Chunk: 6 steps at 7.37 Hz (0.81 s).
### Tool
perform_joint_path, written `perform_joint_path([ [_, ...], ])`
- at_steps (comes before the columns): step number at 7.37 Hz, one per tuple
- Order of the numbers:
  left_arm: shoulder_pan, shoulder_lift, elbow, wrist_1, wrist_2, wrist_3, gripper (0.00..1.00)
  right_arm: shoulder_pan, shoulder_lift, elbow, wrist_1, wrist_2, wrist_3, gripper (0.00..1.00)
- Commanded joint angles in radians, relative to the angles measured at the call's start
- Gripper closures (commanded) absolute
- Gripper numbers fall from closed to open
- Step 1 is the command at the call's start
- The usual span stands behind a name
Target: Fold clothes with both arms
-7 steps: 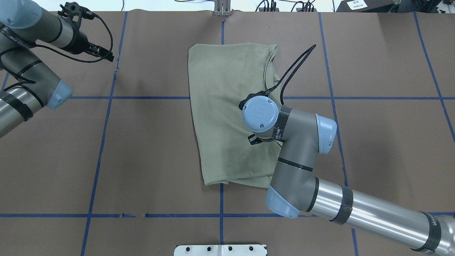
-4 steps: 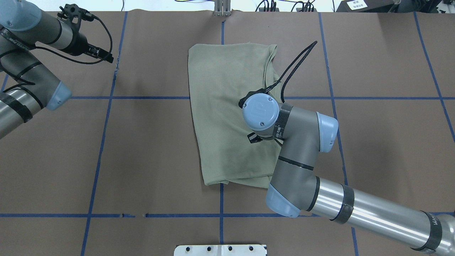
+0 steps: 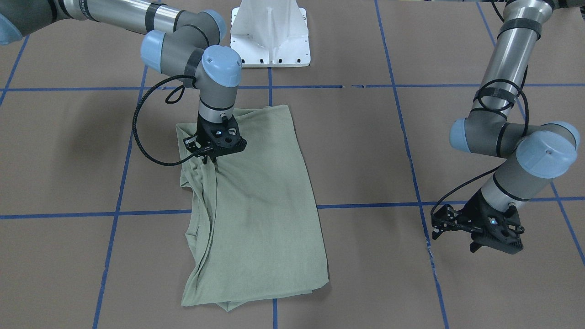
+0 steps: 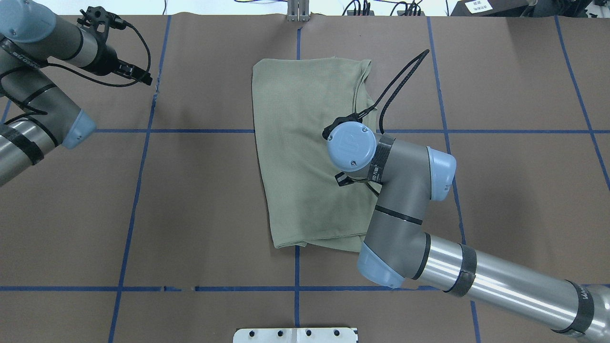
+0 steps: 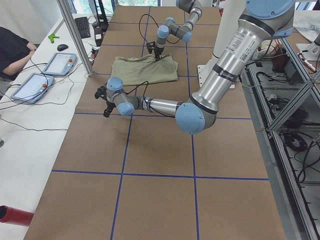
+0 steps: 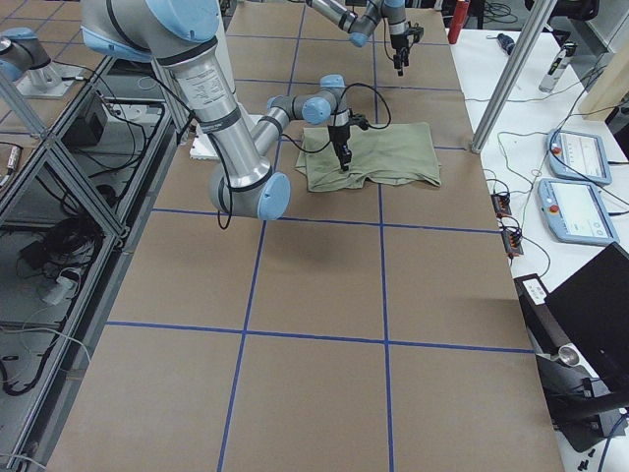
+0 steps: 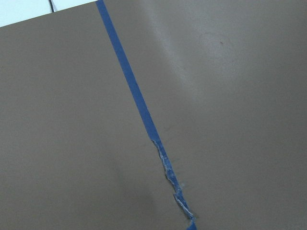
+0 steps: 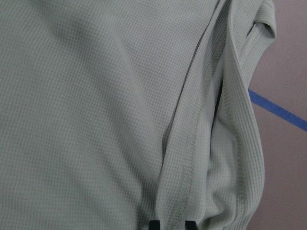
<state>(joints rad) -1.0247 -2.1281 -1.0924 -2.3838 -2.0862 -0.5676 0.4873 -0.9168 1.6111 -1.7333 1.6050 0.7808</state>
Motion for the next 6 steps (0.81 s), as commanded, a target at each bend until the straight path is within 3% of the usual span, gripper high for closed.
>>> perform_joint_path([
  [1,0.0,0.0,0.0,0.0,0.0,0.0,0.0,-0.007,0.001,-0.005,0.0,-0.01,0.002,0.7],
  [5,0.0,0.004,0.0,0.0,-0.002,0.0,0.0,-0.023,-0.002,-0.008,0.0,-0.011,0.003,0.72],
  [6,0.0,0.004,0.0,0.0,-0.002,0.0,0.0,-0.023,-0.004,-0.008,-0.002,-0.011,0.003,1.0],
])
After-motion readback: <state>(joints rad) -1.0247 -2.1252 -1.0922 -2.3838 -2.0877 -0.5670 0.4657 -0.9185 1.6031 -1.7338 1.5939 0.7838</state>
